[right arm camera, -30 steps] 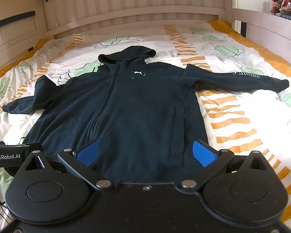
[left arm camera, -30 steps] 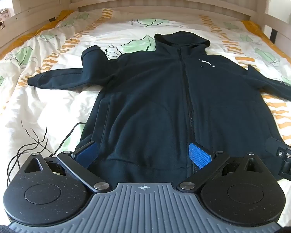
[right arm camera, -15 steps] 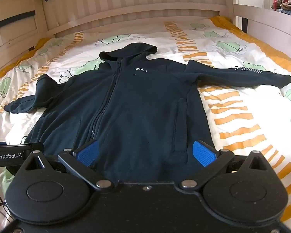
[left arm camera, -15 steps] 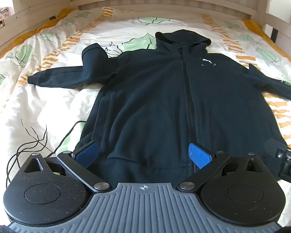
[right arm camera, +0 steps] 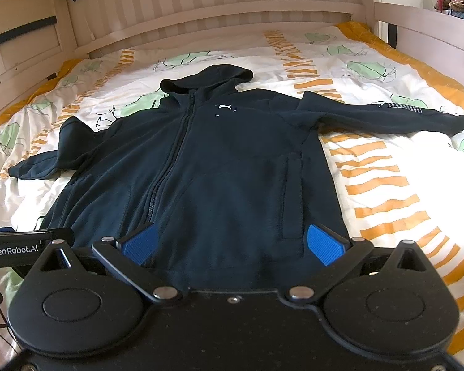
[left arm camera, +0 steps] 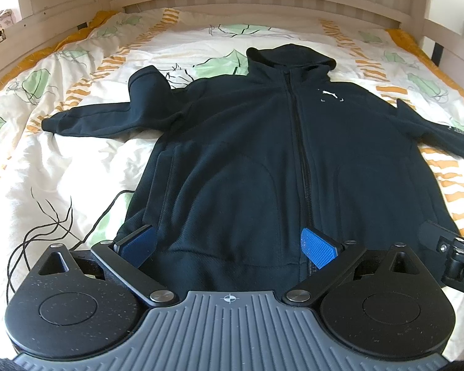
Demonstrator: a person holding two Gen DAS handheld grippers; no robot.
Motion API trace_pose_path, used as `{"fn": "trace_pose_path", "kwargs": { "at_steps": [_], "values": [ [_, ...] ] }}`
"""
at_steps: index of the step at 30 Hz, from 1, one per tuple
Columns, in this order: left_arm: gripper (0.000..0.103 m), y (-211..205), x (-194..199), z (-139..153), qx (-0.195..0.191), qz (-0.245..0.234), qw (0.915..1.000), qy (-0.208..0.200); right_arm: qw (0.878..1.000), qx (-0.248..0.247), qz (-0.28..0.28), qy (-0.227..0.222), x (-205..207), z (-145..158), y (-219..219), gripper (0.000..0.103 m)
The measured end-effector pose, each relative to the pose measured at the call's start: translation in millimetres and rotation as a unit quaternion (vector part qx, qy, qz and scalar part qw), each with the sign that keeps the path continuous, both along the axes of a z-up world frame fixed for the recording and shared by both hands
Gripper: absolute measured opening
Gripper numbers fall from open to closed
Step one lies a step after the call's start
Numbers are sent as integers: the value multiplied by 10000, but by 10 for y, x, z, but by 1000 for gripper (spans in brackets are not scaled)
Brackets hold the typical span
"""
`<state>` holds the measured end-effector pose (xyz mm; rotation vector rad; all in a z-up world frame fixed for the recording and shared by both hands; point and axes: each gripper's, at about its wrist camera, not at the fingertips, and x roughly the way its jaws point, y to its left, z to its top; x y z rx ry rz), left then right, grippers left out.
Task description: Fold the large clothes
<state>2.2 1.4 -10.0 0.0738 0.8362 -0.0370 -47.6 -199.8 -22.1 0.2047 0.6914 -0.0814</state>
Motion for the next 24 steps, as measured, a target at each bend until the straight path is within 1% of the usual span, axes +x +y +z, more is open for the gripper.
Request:
{"fn": "trace_pose_path", "kwargs": {
  "at_steps": [8, 17, 24],
  "values": [
    [101, -5, 53, -13, -8, 24, 10000, 87, 9998, 146, 23, 128, 67, -29, -43, 102],
    [101, -6, 187, -69, 0, 23, 9996, 272, 9988, 322, -1, 355, 160, -108, -108, 102],
    [101, -20, 374, -111, -2, 2, 9994, 347, 9959, 648, -74, 623, 331, -184, -301, 102]
  ]
}}
